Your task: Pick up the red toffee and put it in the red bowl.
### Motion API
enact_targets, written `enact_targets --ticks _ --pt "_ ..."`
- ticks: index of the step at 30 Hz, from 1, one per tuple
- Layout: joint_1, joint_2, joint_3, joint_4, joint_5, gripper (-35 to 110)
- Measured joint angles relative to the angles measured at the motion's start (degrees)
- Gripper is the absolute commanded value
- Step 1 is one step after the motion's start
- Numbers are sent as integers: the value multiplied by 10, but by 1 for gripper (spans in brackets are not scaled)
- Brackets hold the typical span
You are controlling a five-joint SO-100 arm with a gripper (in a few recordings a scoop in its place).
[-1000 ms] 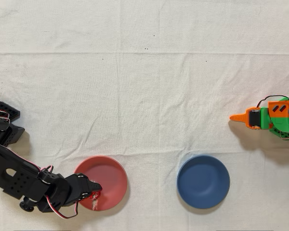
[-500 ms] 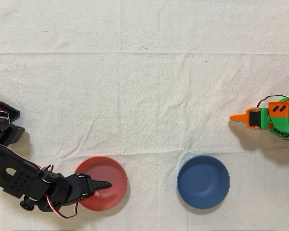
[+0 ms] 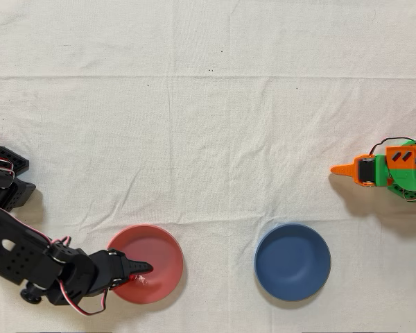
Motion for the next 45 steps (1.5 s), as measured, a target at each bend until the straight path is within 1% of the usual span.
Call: enact_targets --ticks 7,11,14,17,22,27,30,33,36,40,45 --pt "-59 48 -38 75 55 5" --pt "-91 91 -48 133 108 1" --pt "-124 127 -51 160 163 1" --pt "-142 163 -48 164 213 1" --pt "-185 247 11 122 258 1" --pt "-214 326 83 57 334 1" --pt "-257 373 140 25 364 1" --pt "-272 420 204 -6 410 1" --pt "-290 475 287 -62 453 1" --pt "-316 551 390 -115 487 1" --pt "-321 657 497 -138 507 1"
